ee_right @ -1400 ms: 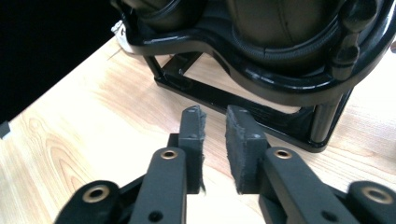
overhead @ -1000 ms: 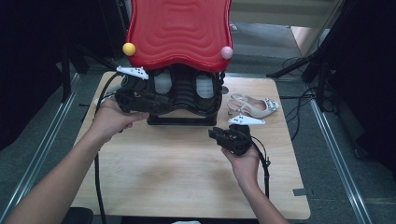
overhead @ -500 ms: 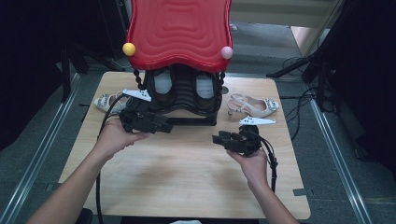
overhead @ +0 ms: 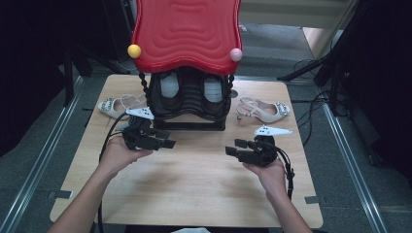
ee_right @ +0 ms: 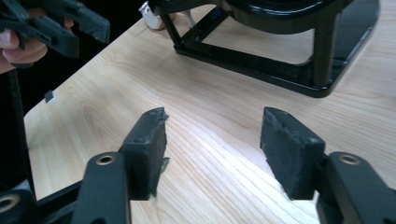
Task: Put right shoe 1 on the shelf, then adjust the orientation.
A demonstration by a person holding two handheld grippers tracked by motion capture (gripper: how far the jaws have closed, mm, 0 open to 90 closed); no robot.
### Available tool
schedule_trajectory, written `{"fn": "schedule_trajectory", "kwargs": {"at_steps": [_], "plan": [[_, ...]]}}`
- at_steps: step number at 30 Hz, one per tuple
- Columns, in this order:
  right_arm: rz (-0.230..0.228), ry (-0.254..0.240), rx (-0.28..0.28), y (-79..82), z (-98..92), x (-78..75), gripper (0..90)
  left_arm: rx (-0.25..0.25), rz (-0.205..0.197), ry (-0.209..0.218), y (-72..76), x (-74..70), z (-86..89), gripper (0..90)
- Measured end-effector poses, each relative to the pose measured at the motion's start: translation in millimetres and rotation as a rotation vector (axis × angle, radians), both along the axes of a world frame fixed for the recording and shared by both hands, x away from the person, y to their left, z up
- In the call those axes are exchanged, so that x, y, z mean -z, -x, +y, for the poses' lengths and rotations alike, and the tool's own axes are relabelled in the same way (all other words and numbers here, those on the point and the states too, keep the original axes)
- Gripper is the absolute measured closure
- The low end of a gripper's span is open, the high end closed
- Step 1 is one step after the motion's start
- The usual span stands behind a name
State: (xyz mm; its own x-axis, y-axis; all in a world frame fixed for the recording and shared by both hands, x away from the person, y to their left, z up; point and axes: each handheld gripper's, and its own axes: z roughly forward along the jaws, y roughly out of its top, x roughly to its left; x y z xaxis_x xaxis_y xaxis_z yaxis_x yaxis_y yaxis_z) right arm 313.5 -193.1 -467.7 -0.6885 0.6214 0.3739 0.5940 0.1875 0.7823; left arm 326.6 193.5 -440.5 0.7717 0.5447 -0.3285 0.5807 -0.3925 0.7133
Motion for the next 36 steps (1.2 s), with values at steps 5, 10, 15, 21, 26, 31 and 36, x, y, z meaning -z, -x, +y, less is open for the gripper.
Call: {"fn": "schedule_trajectory", "kwargs": {"at_steps": [5,10,15,21,26,31,36], "plan": [[0.0,0.007,0.027,3.7,-6.6,0.5,40.9,-0.03,0.016,-0.001,0.9,11.7,7.9,47.2],[0.035,0.011,0.042,3.4,-13.7,1.9,46.9,-0.018,0.022,0.009,0.2,17.7,18.1,48.1],[0.011,0.042,0.045,3.6,-14.0,2.5,46.1,-0.025,0.054,0.04,-0.7,22.4,28.1,68.5],[0.031,0.068,0.041,0.7,-12.5,7.1,48.0,-0.052,0.039,0.032,-3.0,23.1,43.5,83.2],[0.009,0.056,0.046,2.1,-11.7,2.4,47.9,-0.102,0.039,0.02,-7.3,22.8,58.1,84.9],[0.012,0.064,0.048,-0.3,-12.7,3.5,46.1,-0.151,0.02,0.038,-15.1,22.1,81.4,88.7],[0.061,0.082,0.055,-6.4,-14.7,8.6,47.6,-0.196,0.016,0.025,-19.2,26.2,98.1,90.0]]}}
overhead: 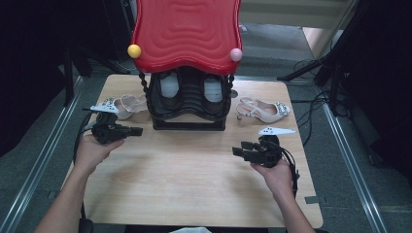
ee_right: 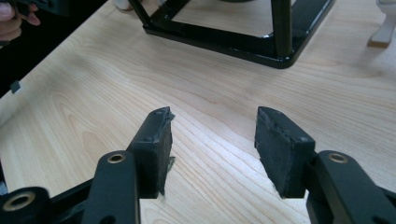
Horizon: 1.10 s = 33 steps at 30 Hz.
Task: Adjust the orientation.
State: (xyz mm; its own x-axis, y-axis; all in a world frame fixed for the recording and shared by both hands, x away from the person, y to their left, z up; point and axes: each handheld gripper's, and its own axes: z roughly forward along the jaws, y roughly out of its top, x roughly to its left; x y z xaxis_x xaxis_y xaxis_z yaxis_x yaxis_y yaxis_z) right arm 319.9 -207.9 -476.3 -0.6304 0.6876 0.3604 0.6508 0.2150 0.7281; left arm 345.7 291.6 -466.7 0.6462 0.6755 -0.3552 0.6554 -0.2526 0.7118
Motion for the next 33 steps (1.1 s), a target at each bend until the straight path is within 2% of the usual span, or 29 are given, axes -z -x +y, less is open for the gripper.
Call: {"fn": "schedule_trajectory", "kwargs": {"at_steps": [2,5,10,13,19,22,29,33], "plan": [[-0.01,0.014,0.007,-0.3,0.4,0.3,47.6,-0.019,-0.005,-0.01,-0.1,-0.4,7.9,90.0],[-0.021,0.012,0.006,-0.7,0.2,0.2,46.7,-0.051,-0.01,0.018,-0.5,-0.3,22.4,90.0],[-0.008,0.021,-0.002,-1.9,1.2,2.2,46.4,-0.095,0.007,0.047,-4.7,4.9,43.7,90.0],[0.004,0.014,-0.018,-2.6,2.2,3.4,47.1,-0.113,0.009,0.046,-8.2,6.7,55.8,90.0],[-0.006,0.013,-0.014,-2.0,4.5,3.6,47.1,-0.158,0.003,0.033,-19.4,10.7,69.7,90.0],[-0.003,0.02,-0.006,-1.7,4.9,5.1,46.3,-0.183,0.006,0.046,-30.6,11.6,70.3,90.0],[-0.013,0.018,0.015,0.0,2.0,4.4,46.5,-0.222,0.015,-0.037,-63.5,6.2,53.4,90.0],[-0.011,0.005,0.018,1.3,-1.2,5.6,44.1,-0.233,0.021,-0.042,-80.0,2.0,45.6,90.0]]}}
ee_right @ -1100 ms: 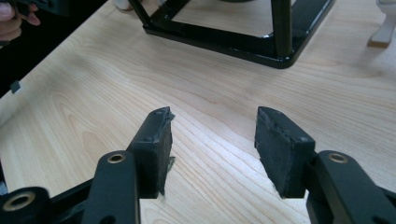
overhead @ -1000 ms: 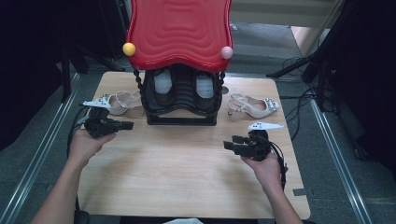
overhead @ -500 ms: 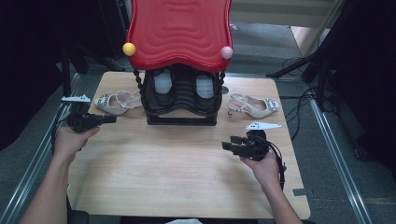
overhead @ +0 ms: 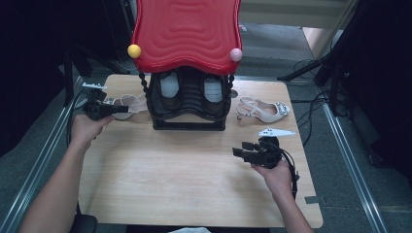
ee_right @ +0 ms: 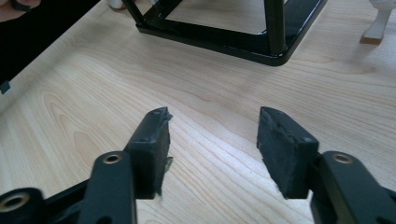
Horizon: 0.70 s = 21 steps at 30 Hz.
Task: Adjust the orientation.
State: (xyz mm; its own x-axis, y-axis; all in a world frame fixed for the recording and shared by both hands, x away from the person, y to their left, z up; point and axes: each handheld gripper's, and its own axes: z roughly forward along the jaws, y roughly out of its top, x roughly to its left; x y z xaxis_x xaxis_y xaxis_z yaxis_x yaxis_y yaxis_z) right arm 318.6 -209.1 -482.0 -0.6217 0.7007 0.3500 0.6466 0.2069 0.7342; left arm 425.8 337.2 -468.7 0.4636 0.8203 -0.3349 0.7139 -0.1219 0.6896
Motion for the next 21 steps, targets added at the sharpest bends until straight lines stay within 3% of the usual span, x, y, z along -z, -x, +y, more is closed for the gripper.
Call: {"fn": "schedule_trajectory", "kwargs": {"at_steps": [5,8,9,11,14,18,21], "plan": [[-0.013,0.0,0.013,3.1,-3.2,0.0,44.3,-0.029,0.004,0.005,-19.4,-4.8,-6.0,90.0],[-0.01,-0.001,0.015,4.5,-3.7,0.4,44.4,-0.059,-0.017,0.007,-26.9,-4.1,-11.7,90.0],[-0.008,0.002,0.013,4.8,-3.7,0.8,44.6,-0.071,-0.006,0.026,-29.7,-2.2,-12.8,90.0],[-0.005,0.007,0.015,5.8,-3.5,1.4,44.6,-0.078,0.011,0.019,-34.8,4.2,-16.5,90.0],[0.0,0.01,0.013,6.2,-3.8,3.1,44.6,-0.079,0.017,0.026,-36.6,12.8,-21.7,90.0],[0.006,0.014,0.019,6.2,-5.0,4.3,44.6,-0.078,0.036,-0.009,-36.1,24.2,-26.2,90.0],[0.007,0.004,0.025,5.5,-6.7,4.5,44.8,-0.111,0.049,0.044,-32.5,29.3,-18.4,90.0]]}}
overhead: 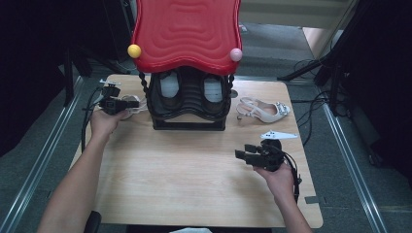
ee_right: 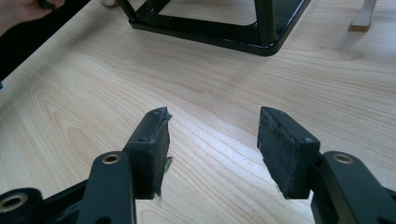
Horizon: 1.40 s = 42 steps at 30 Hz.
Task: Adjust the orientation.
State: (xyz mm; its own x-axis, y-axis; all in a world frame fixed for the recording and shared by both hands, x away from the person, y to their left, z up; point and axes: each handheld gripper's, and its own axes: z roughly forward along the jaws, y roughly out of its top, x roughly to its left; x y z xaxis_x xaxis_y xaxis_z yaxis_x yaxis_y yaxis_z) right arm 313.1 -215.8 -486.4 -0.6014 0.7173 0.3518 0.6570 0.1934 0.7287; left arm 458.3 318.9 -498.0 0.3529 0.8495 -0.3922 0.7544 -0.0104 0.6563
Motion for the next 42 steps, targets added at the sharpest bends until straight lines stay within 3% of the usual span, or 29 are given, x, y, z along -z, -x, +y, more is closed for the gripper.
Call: {"fn": "schedule_trajectory", "kwargs": {"at_steps": [5,8,10,13,20,26,32,35,40,42], "plan": [[-0.004,-0.008,0.014,0.6,-2.7,-1.1,44.9,0.0,0.006,-0.031,7.4,2.7,3.5,90.0],[0.001,-0.016,0.017,0.0,-2.9,-1.0,45.0,-0.013,0.0,-0.023,9.9,5.3,6.2,90.0],[0.003,-0.029,0.01,0.0,-3.3,-1.0,45.0,-0.031,0.011,-0.045,10.4,6.6,8.4,90.0],[-0.003,-0.028,0.012,0.2,-4.3,-1.1,45.2,-0.021,0.03,-0.024,12.0,7.9,12.1,90.0],[-0.006,-0.033,0.028,-0.4,-7.4,-2.2,45.2,-0.028,0.052,-0.064,13.4,8.5,16.7,90.0],[-0.005,-0.036,0.036,-0.8,-7.7,-2.6,45.2,-0.022,0.063,-0.051,14.8,10.1,20.6,90.0],[-0.008,-0.03,0.034,-1.2,-6.5,-2.1,45.2,-0.047,0.055,-0.068,10.8,8.8,23.0,90.0],[-0.006,-0.027,0.034,-2.0,-6.1,-1.4,45.2,-0.055,0.069,-0.053,5.9,9.3,24.3,90.0],[-0.007,-0.025,0.033,-2.2,-4.6,-1.6,45.2,-0.061,0.087,-0.108,-0.3,7.9,24.4,90.0],[-0.009,-0.024,0.032,-2.0,-4.3,-1.7,45.2,-0.073,0.091,-0.109,-0.9,9.1,28.6,90.0]]}}
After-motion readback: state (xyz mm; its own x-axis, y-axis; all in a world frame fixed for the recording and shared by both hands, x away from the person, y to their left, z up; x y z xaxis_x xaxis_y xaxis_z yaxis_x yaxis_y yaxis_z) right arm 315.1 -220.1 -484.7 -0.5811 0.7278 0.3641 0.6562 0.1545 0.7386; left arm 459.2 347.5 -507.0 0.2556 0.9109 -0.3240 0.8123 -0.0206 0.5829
